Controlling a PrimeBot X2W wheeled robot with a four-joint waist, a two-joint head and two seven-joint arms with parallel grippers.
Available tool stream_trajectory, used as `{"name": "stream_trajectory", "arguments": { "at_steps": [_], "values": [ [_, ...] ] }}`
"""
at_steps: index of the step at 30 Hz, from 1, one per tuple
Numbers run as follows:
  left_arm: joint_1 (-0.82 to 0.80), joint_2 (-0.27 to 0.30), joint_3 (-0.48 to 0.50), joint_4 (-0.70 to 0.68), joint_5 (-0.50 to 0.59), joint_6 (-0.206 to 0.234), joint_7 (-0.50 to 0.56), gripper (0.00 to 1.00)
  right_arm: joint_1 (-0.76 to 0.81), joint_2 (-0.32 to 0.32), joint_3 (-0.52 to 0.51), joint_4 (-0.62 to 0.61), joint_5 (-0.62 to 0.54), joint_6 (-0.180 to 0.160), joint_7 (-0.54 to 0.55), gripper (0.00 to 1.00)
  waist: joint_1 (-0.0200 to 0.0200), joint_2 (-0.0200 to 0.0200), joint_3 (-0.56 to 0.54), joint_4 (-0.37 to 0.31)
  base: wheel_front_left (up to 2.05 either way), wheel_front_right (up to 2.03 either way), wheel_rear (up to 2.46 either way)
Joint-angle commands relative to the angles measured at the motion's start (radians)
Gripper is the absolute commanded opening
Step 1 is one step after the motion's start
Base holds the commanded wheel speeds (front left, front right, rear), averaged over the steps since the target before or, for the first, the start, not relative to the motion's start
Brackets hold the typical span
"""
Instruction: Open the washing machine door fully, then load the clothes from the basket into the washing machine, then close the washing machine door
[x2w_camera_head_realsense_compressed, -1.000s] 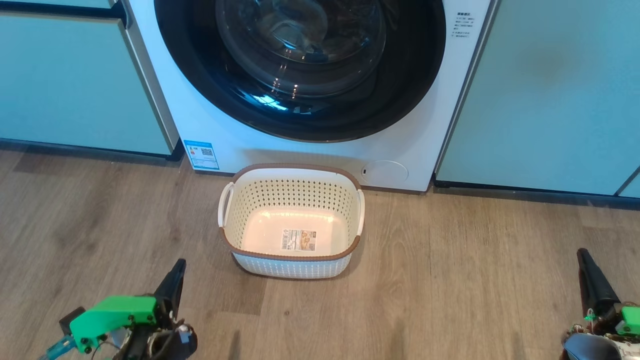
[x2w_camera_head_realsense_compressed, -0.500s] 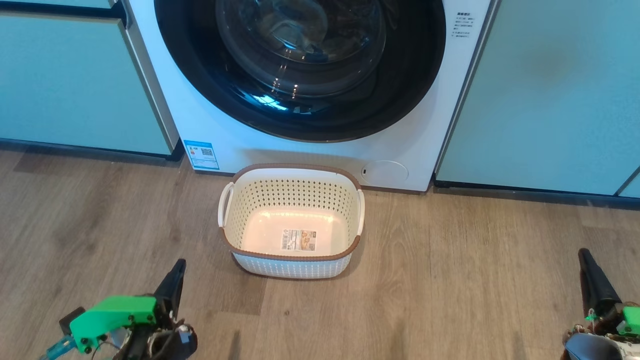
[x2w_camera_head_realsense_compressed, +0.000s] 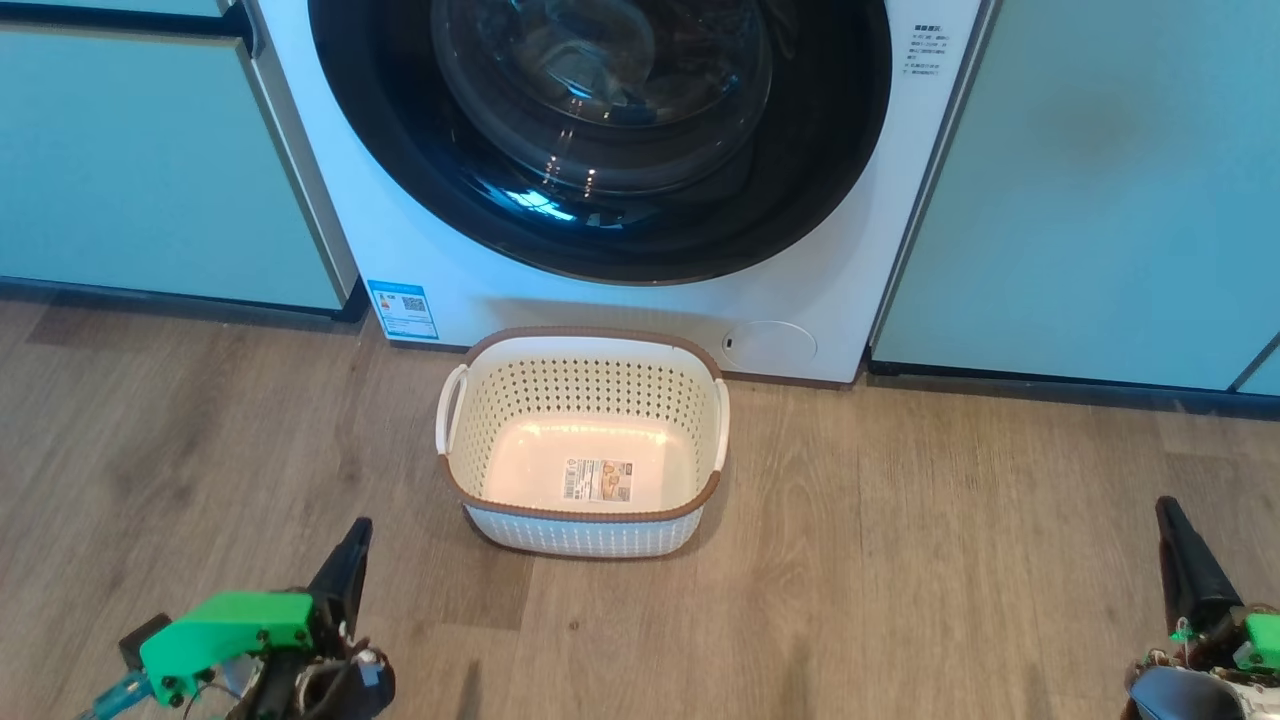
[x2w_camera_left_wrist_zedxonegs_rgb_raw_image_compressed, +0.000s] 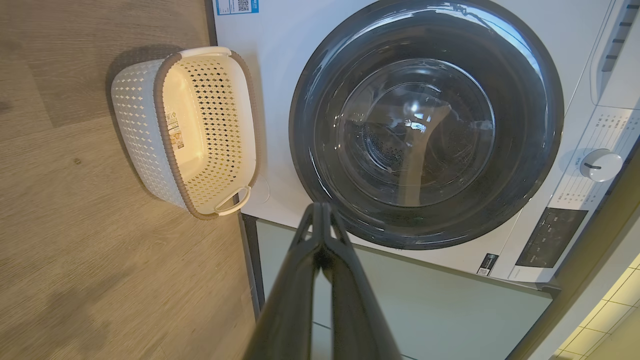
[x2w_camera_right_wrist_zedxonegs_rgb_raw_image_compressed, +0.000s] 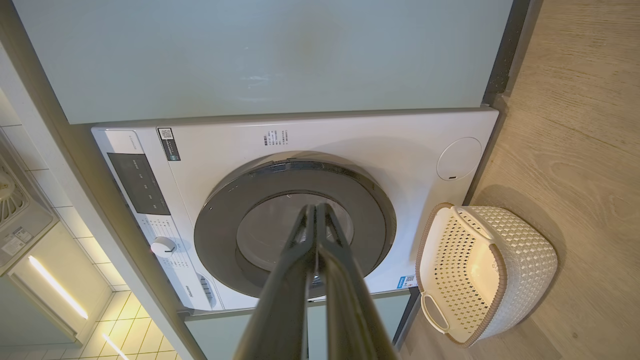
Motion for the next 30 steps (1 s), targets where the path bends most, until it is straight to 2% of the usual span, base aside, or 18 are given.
{"name": "stream_trajectory", "arguments": {
  "at_steps": [1, 30],
  "values": [
    [-0.049, 0.010, 0.041, -0.027, 0.011, -0.007, 0.008, 0.00, -0.055, -0.007, 0.016, -0.031, -0.009, 0.004, 0.006, 0.00, 0.0000, 0.0000, 0.000, 0.000, 0.00, 0.00, 0.00],
    [-0.049, 0.008, 0.044, -0.027, 0.013, -0.007, 0.010, 0.00, -0.055, -0.004, 0.012, -0.031, -0.013, 0.004, 0.010, 0.00, 0.0000, 0.0000, 0.000, 0.000, 0.00, 0.00, 0.00]
  ]
}}
